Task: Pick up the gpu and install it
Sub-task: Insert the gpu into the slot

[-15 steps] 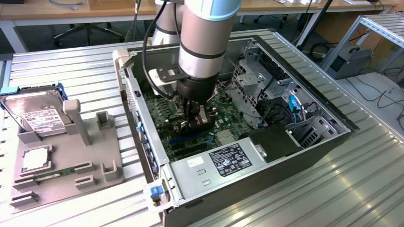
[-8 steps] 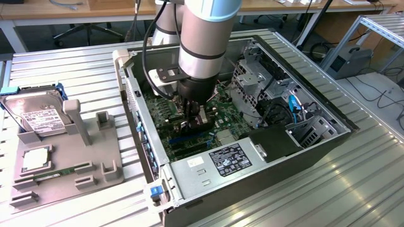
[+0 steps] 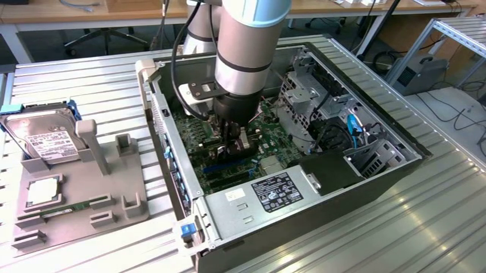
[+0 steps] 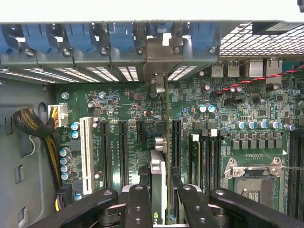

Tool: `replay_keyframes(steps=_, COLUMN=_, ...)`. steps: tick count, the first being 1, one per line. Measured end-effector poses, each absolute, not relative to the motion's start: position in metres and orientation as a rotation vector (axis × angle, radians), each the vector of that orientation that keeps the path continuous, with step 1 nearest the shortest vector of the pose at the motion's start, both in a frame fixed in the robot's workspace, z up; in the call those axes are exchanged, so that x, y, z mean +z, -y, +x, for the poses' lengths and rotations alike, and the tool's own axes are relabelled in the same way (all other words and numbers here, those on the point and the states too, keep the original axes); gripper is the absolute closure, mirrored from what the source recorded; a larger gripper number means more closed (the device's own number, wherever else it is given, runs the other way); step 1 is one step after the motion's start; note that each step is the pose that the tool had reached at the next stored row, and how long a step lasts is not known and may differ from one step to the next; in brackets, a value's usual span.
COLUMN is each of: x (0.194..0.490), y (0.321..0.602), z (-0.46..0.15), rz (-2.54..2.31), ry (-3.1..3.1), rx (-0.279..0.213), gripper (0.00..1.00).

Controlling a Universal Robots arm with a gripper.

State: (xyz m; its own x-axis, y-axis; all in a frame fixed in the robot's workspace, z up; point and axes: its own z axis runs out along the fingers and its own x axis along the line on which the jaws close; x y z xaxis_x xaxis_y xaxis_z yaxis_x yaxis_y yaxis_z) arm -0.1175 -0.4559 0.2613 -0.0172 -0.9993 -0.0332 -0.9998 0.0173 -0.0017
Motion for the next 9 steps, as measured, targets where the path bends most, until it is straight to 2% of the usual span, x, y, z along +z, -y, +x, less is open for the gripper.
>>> replay_keyframes(steps=9, x=0.2608, y=0.4561, z=-0.1172, rz=-2.185, ry=-2.223, rx=0.034, gripper=0.73)
